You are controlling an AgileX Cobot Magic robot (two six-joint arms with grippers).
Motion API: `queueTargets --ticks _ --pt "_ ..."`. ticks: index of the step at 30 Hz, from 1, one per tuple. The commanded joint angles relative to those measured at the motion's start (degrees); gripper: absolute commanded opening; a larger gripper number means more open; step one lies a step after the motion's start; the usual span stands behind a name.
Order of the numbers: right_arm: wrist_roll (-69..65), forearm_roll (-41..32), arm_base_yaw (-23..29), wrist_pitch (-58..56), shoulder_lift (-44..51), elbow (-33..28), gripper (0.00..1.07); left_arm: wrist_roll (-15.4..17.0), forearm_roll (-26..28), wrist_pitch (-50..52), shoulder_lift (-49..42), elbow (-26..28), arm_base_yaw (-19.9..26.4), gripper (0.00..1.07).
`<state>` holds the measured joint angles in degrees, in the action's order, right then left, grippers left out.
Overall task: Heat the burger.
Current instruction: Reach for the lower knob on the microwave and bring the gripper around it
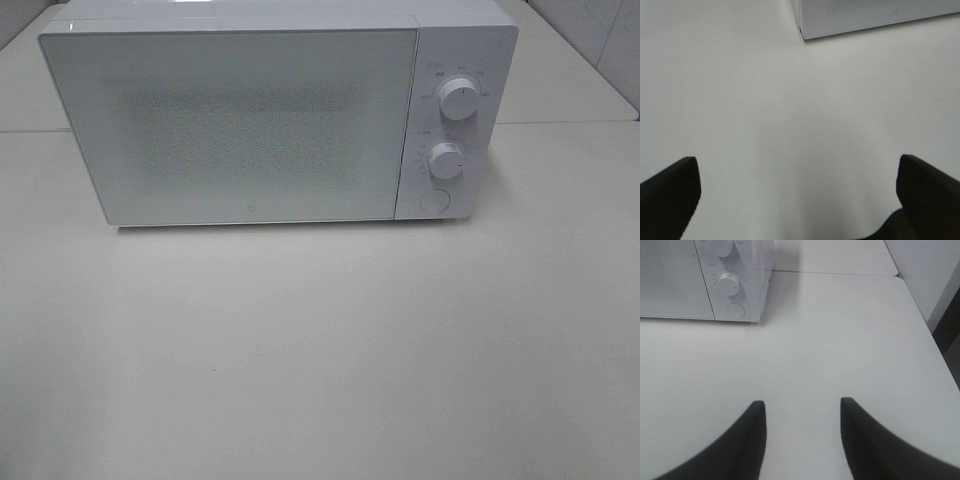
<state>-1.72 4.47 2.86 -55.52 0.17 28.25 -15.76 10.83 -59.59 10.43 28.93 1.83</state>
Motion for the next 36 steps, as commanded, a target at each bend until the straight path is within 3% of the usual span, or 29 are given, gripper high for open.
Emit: queueTargets --ticks 1,5,14,36 --pt "0.3 0.3 0.0 0.4 1.6 -0.2 0.49 0.4 0.2 -0.1 -2.3 -0.2 0.3 1.02" --pt "0.3 0.3 0.0 0.4 1.6 -0.2 0.49 0.8 -0.1 -0.1 -6.3 -0.2 0.3 1.02" --pt "0.3 0.3 0.0 0.4 1.6 -0.2 0.49 6.1 -3.8 0.2 -12.1 -0.4 0.3 1.02" --pt "0.3 0.3 0.0 0.4 1.6 -0.2 0.49 6.2 -3.7 0.2 -12.1 -0.4 0.1 1.02"
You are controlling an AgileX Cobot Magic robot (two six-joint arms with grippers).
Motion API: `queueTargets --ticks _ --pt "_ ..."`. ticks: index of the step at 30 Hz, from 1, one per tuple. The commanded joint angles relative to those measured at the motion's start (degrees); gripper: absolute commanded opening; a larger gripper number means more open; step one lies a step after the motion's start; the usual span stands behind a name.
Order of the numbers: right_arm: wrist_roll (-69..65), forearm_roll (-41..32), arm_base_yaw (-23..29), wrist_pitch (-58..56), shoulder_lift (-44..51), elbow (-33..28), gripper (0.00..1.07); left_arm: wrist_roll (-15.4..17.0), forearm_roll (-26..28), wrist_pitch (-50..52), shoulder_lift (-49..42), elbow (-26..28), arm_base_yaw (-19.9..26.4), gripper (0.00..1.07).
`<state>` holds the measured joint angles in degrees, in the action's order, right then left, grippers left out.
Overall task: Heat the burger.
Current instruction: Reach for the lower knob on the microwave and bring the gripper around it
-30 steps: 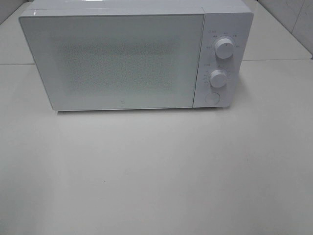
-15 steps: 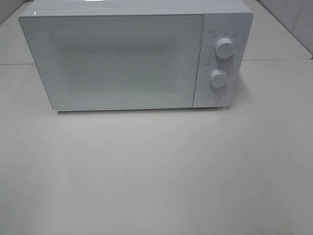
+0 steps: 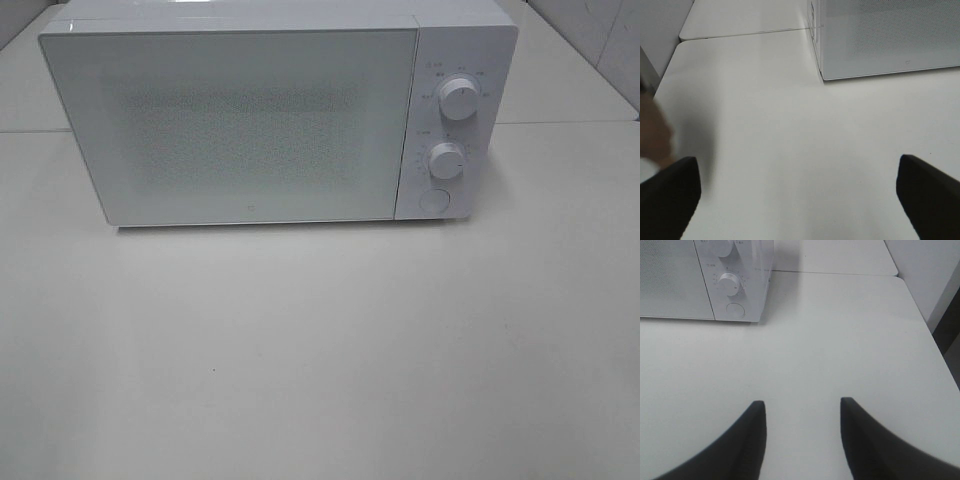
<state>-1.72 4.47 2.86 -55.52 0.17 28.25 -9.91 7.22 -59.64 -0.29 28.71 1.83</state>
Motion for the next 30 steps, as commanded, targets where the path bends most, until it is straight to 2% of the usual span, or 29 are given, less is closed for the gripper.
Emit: queueTargets --ticks 1,17,18,19,20,21,22,25,26,30 --pt "0.3 0.3 0.0 0.4 1.6 -0.2 0.49 0.3 -0.1 0.3 -1.4 -0.2 0.1 1.02" --pt "0.9 0.1 0.0 0.4 1.6 -0.2 0.5 0.3 -0.1 0.3 -1.3 -0.2 0.1 1.02" --pt "1.3 0.1 0.0 0.4 1.6 -0.2 0.51 0.3 -0.1 0.3 -1.3 -0.2 0.1 1.02" --pt "2.8 0.1 0.0 0.5 1.6 -0.2 0.59 0.3 -0.1 0.3 -1.3 -0.2 0.1 1.02" --pt "2.8 0.1 0.0 0.5 1.6 -0.2 0.59 0.3 -0.1 0.3 -1.3 -0.2 0.1 1.02" --pt "3.3 0.1 0.0 0.5 1.6 -0.2 0.65 0.3 -0.1 0.3 -1.3 -0.2 0.1 1.02" --pt "3.3 0.1 -0.2 0.5 1.6 -0.2 0.77 0.3 -0.1 0.3 -1.3 -0.2 0.1 1.02" --pt "3.0 0.2 -0.2 0.5 1.6 -0.2 0.82 0.3 -0.1 0.3 -1.3 -0.2 0.1 1.02" --pt "2.3 0.7 -0.2 0.5 1.6 -0.2 0.92 0.3 -0.1 0.3 -1.3 -0.2 0.1 1.02" --pt "2.3 0.8 -0.2 0.5 1.6 -0.2 0.95 0.3 -0.1 0.3 -1.3 -0.2 0.1 1.02"
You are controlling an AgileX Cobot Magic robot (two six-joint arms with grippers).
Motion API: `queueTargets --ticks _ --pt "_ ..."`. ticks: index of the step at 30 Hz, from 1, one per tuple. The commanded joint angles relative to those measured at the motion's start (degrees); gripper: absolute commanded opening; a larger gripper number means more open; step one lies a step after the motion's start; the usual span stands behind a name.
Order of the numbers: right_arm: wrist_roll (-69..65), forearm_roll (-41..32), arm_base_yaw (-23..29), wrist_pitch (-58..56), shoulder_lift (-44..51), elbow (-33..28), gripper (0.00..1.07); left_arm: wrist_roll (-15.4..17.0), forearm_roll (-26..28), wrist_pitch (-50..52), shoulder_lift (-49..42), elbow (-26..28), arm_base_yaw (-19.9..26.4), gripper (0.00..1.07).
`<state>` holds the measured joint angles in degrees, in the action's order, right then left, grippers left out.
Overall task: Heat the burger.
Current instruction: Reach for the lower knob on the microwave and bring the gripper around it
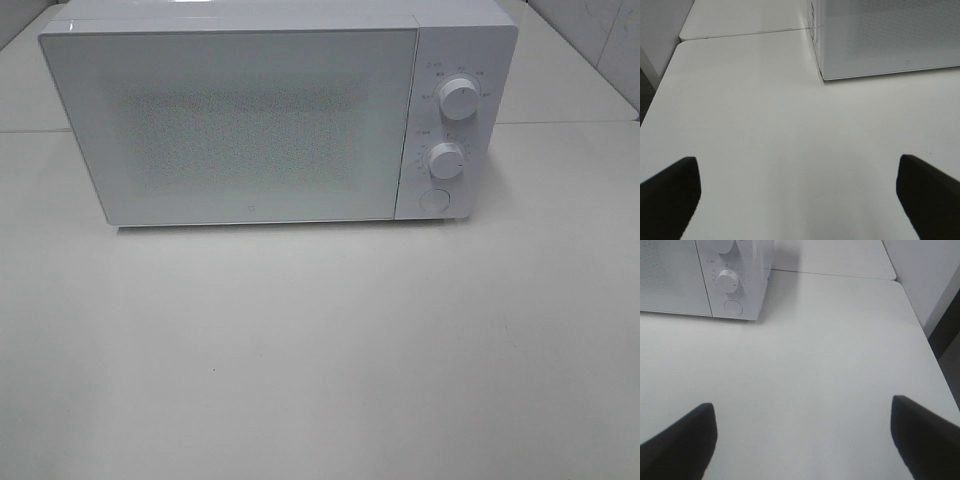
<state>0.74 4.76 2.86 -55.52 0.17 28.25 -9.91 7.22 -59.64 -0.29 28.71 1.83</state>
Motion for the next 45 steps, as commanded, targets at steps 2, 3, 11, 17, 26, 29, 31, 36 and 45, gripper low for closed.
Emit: queueTargets --ticks 2,3,11,17,26,29,31,36,45 --pt "-0.2 0.5 -0.2 0.5 1.6 -0.2 0.94 0.3 -0.1 0.3 -1.3 -0.2 0.1 1.02" --pt "-0.2 0.5 -0.2 0.6 0.9 -0.2 0.92 0.3 -0.1 0.3 -1.3 -0.2 0.1 1.02" --pt "-0.2 1.8 -0.2 11.3 -10.3 2.5 0.89 0.3 -0.1 0.3 -1.3 -0.2 0.1 1.02" --pt "-0.2 1.7 -0.2 31.7 -20.7 1.8 0.87 0.3 -0.1 0.3 -1.3 -0.2 0.1 1.02" --pt "-0.1 1.8 -0.2 63.0 -32.2 -4.3 0.77 0.3 -0.1 0.3 -1.3 -0.2 0.1 1.02" --pt "-0.2 1.8 -0.2 74.5 -37.5 -6.9 0.76 0.3 -0.1 0.3 -1.3 -0.2 0.1 1.02" --pt "-0.2 1.5 -0.2 79.9 -41.0 -8.0 0.76 0.3 -0.1 0.3 -1.3 -0.2 0.1 1.02" --pt "-0.2 1.4 -0.2 92.2 -53.6 -8.5 0.76 0.3 -0.1 0.3 -1.3 -0.2 0.1 1.02" --pt "0.0 2.1 -0.2 115.7 -69.7 -11.7 0.76 0.3 -0.1 0.3 -1.3 -0.2 0.1 1.02"
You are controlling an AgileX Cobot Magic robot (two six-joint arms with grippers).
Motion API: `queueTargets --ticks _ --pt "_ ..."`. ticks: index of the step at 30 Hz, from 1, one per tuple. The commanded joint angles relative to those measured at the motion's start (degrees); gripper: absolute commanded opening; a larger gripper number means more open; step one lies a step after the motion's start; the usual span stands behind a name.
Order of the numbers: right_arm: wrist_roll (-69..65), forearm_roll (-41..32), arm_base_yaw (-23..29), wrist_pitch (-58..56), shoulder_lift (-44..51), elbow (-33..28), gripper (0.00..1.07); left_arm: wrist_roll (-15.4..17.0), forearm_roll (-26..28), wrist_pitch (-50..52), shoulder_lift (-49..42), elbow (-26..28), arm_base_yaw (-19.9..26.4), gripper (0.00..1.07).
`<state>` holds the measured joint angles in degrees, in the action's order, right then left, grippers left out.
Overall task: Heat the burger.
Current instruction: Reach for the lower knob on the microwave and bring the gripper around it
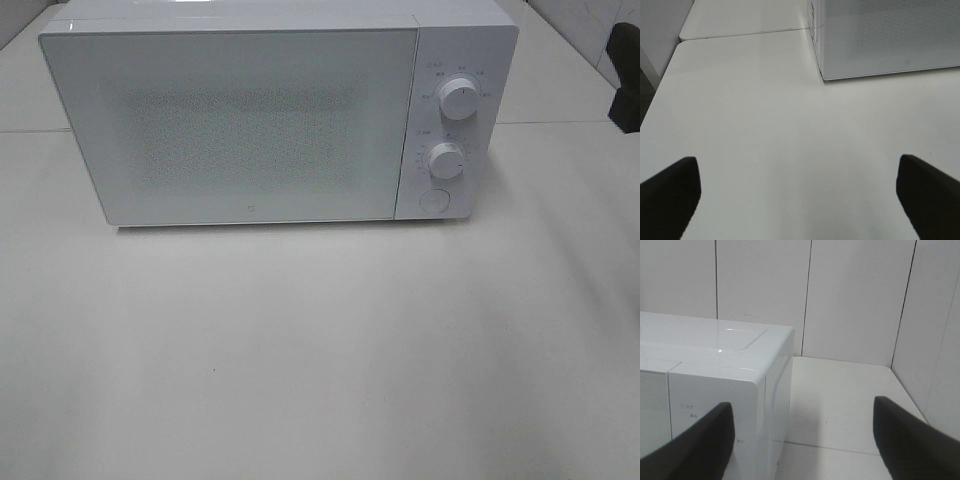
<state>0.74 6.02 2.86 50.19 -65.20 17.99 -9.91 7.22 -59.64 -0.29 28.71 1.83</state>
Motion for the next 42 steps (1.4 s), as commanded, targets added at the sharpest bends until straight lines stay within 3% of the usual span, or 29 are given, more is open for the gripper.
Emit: queueTargets --ticks 1,11,14,17,20,25,32,36,42 --pt "0.0 0.7 -0.2 14.8 -7.9 -2.8 0.76 0.3 -0.1 0.3 -1.3 -0.2 0.1 1.02" --pt "0.3 -0.9 1.9 22.5 -19.8 -3.6 0.77 0.3 -0.1 0.3 -1.3 -0.2 0.1 1.02" --pt "0.6 -5.2 5.6 22.6 -22.2 -3.5 0.77 0.3 -0.1 0.3 -1.3 -0.2 0.1 1.02" --pt "3.6 -13.8 11.9 26.6 -27.7 -2.8 0.77 0.3 -0.1 0.3 -1.3 -0.2 0.1 1.02" --pt "3.6 -14.9 12.9 27.9 -28.8 -2.3 0.77 0.3 -0.1 0.3 -1.3 -0.2 0.1 1.02" --pt "2.8 -18.8 18.8 29.3 -34.4 2.5 0.76 0.3 -0.1 0.3 -1.3 -0.2 0.1 1.02" --pt "2.7 -26.2 21.5 30.4 -39.5 6.2 0.76 0.3 -0.1 0.3 -1.3 -0.2 0.1 1.02" --pt "2.6 -27.0 24.6 31.0 -42.6 8.6 0.76 0.3 -0.1 0.3 -1.3 -0.2 0.1 1.02" --pt "2.9 -27.1 24.7 31.6 -44.3 11.2 0.76 0.3 -0.1 0.3 -1.3 -0.2 0.1 1.01"
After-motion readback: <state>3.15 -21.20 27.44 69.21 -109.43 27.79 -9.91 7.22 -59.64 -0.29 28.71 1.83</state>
